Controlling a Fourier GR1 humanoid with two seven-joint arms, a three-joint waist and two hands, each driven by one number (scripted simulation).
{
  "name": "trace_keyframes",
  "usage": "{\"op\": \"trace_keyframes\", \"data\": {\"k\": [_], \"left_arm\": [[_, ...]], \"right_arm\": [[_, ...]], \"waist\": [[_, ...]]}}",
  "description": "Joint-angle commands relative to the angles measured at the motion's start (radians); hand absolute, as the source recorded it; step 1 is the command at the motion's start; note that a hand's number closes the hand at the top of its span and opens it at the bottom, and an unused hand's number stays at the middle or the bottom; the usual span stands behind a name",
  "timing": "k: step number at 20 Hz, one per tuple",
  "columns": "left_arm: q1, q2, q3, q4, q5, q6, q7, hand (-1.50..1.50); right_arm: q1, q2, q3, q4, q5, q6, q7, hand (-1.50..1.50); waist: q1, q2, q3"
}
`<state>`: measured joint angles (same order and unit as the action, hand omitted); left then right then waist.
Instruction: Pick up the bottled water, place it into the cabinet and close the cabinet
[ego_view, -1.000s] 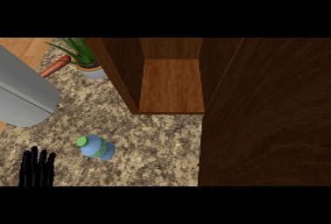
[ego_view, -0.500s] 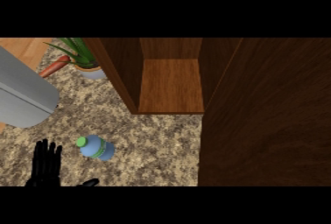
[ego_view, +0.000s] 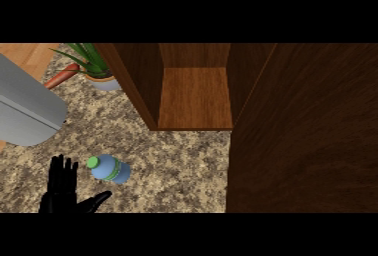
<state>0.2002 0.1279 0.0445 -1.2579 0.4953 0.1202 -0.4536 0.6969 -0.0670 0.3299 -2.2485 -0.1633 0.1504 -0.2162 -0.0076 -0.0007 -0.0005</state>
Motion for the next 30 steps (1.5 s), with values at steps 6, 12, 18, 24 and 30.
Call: {"op": "trace_keyframes", "data": {"k": [6, 12, 18, 24, 30], "left_arm": [[-0.168, -0.029, 0.041, 0.265, -0.011, -0.088, -0.093, -1.5], [-0.221, -0.029, 0.092, 0.5, -0.007, -0.211, -0.226, -1.5], [-0.315, -0.06, 0.113, 0.595, 0.0, -0.217, -0.257, -1.5], [-0.329, -0.034, 0.12, 0.633, 0.028, -0.348, -0.255, -1.5], [-0.367, -0.065, 0.117, 0.648, 0.048, -0.38, -0.219, -1.5]], "right_arm": [[0.05, -0.021, 0.04, -0.034, 0.025, -0.014, -0.022, -1.5], [0.029, -0.049, -0.021, 0.058, -0.038, 0.024, -0.092, -1.5], [0.04, -0.062, -0.013, 0.007, -0.043, 0.011, -0.053, -1.5], [-0.075, -0.028, -0.018, 0.055, -0.039, -0.026, -0.001, -1.5], [-0.017, -0.036, 0.021, 0.049, -0.044, 0.0, -0.033, -1.5]], "waist": [[-0.002, -0.001, 0.0], [-0.002, 0.0, 0.0], [-0.006, 0.001, 0.0], [-0.004, 0.003, -0.001], [-0.018, 0.002, -0.001]]}}
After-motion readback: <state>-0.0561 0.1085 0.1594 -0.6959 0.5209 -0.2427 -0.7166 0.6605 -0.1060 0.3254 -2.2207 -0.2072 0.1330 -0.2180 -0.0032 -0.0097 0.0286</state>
